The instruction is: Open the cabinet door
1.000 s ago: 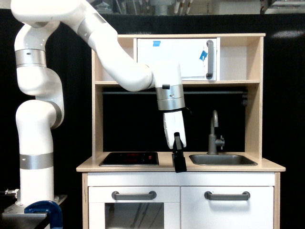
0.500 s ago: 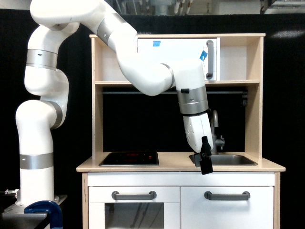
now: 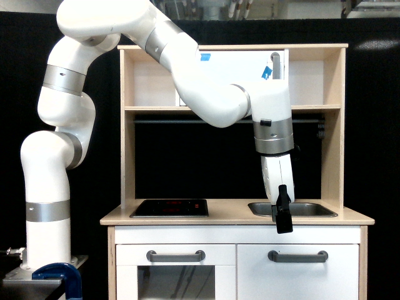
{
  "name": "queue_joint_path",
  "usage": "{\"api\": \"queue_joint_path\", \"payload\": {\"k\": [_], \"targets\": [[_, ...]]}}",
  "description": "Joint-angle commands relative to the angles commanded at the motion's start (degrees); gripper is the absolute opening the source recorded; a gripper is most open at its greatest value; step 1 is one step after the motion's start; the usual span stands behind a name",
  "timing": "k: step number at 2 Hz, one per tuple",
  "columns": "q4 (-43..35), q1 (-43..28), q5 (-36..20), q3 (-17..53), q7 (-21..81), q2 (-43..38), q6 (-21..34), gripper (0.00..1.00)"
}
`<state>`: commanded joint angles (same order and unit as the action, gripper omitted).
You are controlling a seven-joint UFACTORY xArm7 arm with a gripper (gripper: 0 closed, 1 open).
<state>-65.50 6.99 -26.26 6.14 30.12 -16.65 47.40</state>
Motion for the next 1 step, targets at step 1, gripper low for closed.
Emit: {"api": "queue_joint_path", "payload": {"k": [1], "targets": [[-11.35,3.89,-2.75,-3.70,9.09,-7.74,9.18,1.00]]}}
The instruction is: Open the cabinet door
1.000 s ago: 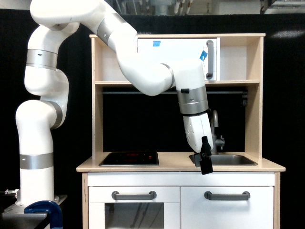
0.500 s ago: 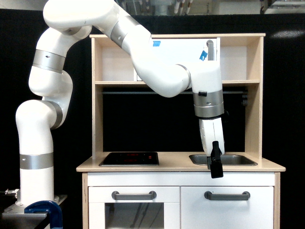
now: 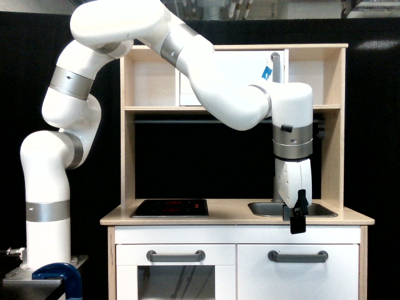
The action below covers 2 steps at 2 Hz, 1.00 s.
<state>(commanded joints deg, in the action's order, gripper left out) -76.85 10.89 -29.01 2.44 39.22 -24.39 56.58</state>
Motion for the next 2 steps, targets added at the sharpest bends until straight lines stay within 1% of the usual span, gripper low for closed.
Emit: {"api": "queue_joint_path", "payload": {"k": [1,2], "targets": [[1.44,2.85,-6.55,-2.14,1.80,0.17,-0.72,1.00],[-0.56,5.05,-7.88,-3.46,4.48,-2.38,2.79,1.00]]}}
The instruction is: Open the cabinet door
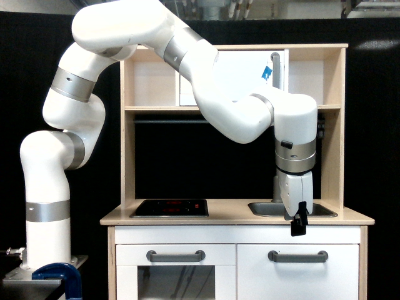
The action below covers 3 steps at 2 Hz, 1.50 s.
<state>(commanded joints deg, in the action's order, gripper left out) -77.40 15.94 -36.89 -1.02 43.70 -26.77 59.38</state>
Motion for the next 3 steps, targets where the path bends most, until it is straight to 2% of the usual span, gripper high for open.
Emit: {"api": "queue_joint_path", "payload": {"k": [2,3], "targets": [[2.72,1.28,-3.95,-0.59,-1.57,1.24,-2.11,1.00],[3.78,0.59,-3.42,-1.20,-1.94,0.52,-5.19,1.00]]}}
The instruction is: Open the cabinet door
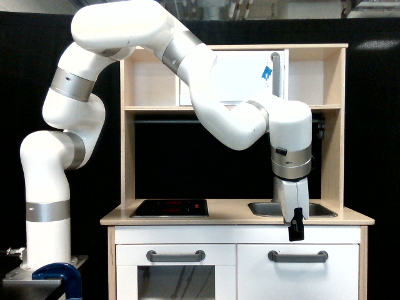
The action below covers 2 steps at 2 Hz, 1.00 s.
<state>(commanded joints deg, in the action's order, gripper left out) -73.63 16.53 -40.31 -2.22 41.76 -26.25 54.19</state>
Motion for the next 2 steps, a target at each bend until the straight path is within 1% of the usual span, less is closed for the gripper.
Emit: {"api": "queue_joint_path", "payload": {"k": [1,2], "targets": [[2.06,-1.76,-2.58,-3.55,0.83,-4.15,-7.80,1.00],[0.88,-3.22,-3.15,-5.99,-0.43,-7.60,-11.83,1.00]]}}
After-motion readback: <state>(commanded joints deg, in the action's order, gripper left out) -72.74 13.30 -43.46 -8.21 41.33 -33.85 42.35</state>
